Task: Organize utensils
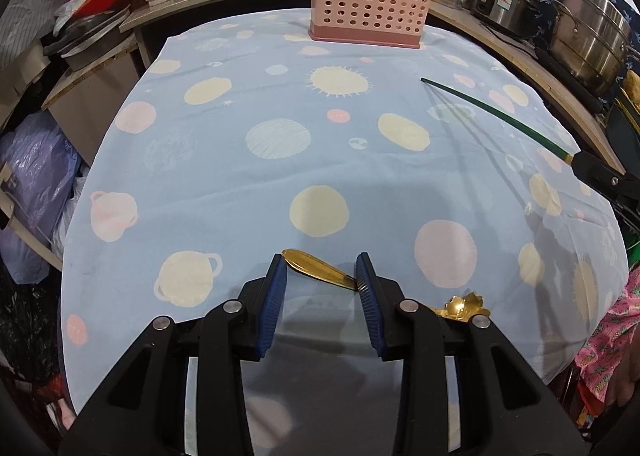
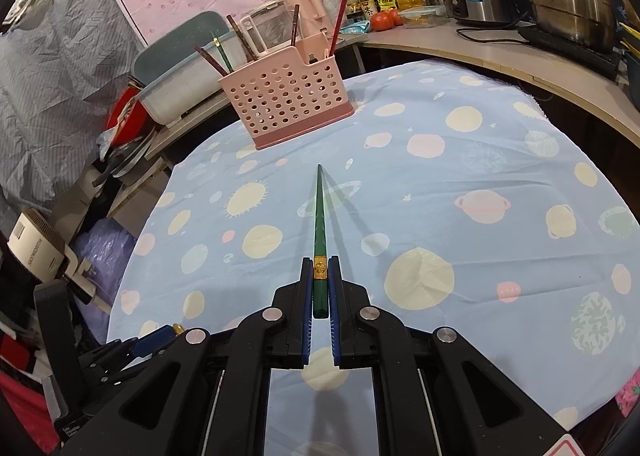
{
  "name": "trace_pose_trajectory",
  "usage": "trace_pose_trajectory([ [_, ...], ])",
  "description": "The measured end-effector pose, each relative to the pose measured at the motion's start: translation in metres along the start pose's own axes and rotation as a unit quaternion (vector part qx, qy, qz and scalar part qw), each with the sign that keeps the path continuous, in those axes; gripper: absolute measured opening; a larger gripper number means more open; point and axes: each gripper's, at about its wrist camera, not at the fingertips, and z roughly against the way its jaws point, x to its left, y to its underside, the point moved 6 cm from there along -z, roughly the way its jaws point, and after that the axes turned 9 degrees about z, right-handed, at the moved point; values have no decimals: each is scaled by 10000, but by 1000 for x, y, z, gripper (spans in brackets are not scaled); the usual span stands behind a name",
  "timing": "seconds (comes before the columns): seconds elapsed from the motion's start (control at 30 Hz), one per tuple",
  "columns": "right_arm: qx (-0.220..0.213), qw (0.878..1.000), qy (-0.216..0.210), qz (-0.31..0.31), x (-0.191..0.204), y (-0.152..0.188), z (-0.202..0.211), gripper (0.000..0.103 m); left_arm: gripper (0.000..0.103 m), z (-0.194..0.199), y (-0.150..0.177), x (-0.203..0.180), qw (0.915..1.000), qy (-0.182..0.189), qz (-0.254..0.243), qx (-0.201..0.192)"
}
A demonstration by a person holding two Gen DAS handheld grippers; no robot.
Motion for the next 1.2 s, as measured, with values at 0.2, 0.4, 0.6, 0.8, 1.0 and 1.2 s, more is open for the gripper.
trace_pose_trajectory([
  [0.2,-52,10000,33,-31,-4,-1,5,7,35,19,4,-21,9991,398,-122,-34],
  [0.4,-97,9999,67,-39,-7,-2,9,7,37,35,22,-54,9954,797,-532,11],
  [0.6,-100,9999,73,-49,-7,0,11,7,42,37,35,-71,9924,939,-790,103],
  [0.8,-107,9999,67,-38,-7,3,13,7,38,24,43,-73,9926,900,-765,291],
  [1.0,-100,9999,51,-40,-6,6,14,7,18,17,42,-70,9933,873,-682,337],
  [1.2,-110,9999,39,-35,-4,7,15,7,5,24,38,-70,9925,960,-702,272],
])
